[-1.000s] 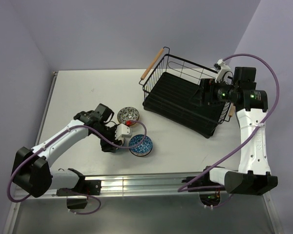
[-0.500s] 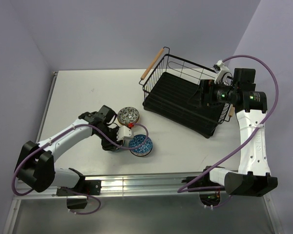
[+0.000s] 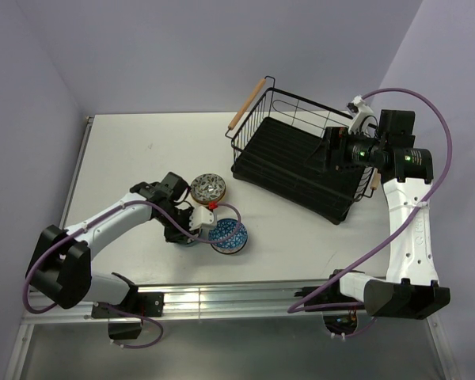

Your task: Load the bowls into the dish rack

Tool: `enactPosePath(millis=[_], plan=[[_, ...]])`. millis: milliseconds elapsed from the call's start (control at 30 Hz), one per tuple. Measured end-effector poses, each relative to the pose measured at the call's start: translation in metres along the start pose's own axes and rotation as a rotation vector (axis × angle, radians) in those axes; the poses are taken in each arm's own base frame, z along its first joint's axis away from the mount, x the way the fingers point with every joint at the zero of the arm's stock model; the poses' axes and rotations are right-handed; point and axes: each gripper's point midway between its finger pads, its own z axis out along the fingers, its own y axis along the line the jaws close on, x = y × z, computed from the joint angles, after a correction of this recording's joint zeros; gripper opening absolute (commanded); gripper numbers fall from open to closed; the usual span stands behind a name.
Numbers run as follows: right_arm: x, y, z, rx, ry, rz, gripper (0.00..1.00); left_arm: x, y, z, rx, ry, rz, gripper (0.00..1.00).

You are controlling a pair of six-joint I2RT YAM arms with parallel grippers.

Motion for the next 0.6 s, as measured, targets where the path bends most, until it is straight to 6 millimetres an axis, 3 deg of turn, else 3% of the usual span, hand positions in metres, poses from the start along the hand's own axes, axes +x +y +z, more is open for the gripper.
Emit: enactPosePath(millis=[100,233,600], plan=[[-0.002,0.0,0.0,0.0,-0.006,-0.001,0.95,0.002,-0.002,0.0,0.008,0.007,0.0,0.06],[-0.002,0.0,0.0,0.0,-0.009,0.001,0.94,0.001,0.0,-0.001,0.003,0.011,0.015,0.0],[-0.01,0.0,0.001,-0.001,-0.027,0.01,0.96,-0.008,-0.003,-0.019,-0.01,0.003,-0.006,0.0]])
